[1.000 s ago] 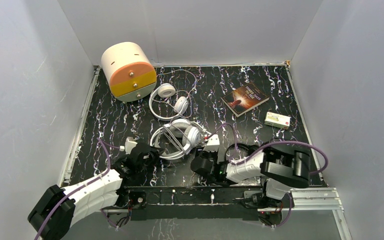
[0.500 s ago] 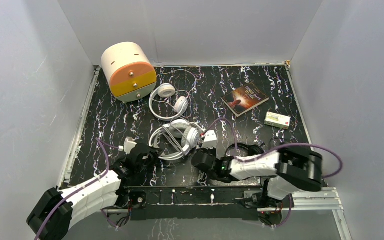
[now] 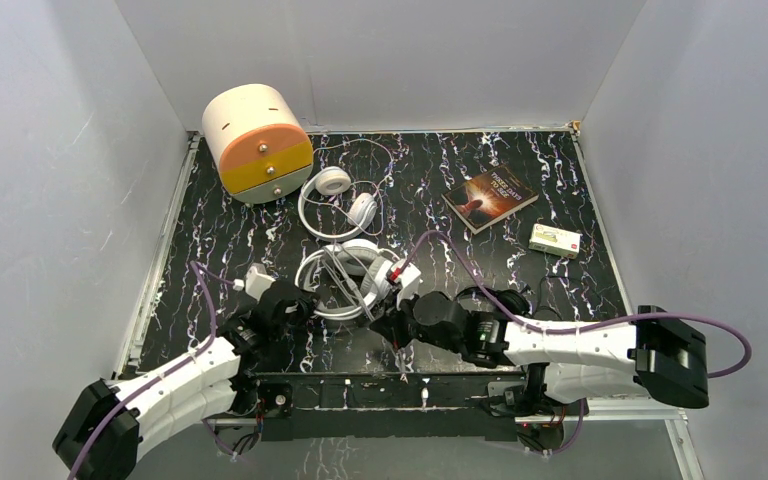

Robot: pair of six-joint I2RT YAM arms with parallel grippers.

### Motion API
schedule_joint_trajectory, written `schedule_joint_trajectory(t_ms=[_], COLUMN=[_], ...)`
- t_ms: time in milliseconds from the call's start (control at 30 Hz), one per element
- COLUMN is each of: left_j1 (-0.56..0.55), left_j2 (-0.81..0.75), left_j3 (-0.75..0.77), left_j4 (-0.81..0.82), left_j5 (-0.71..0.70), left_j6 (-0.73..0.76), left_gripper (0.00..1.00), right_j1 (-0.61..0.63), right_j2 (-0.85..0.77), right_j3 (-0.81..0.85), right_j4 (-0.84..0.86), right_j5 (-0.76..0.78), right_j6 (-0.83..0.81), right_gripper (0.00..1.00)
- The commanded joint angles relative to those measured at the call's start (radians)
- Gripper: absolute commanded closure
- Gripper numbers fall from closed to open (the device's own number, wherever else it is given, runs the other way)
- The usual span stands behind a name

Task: Wrap the headphones
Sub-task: Wrap the headphones cable around the headphones.

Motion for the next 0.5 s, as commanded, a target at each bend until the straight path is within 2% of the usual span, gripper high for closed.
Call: schedule_joint_trajectory(t_ms=[0,67,100,267,367,467], left_j1=[-0.002,-0.002,0.003,0.046,0.096,0.141], left_j2=[0.007,0.003,-0.002,0.023,0.038,0.043], left_j3=[0.046,0.037,0.034,0.026,-0.008,-0.055], left_j4=[0.036,0.060,0.078,0.149,0.249,0.381], left_j5=[-0.041,-0.035,-0.034,0.057,0.179,0.293], left_j6=[0.039,0.026,0.007,-0.034,-0.106,-0.189], left_gripper=[1.00,1.00,1.00,1.00,1.00,1.00], right_j1=[0.000,0.001,0.001,0.002,0.002,0.002], right_j2=[-0.061,-0.087,-0.124,-0.120,-0.122,-0.109], right_j3=[0.120,0.119,0.079,0.033,-0.016,-0.052], right_j4=[-0.069,-0.120,-0.138,-0.185,-0.169,-0.147], right_j5=[-0.063,-0.084,-0.189,-0.360,-0.388,-0.354], right_j6=[-0.071,-0.042,0.011,0.083,0.096,0.079], right_gripper=[1.00,1.00,1.00,1.00,1.00,1.00])
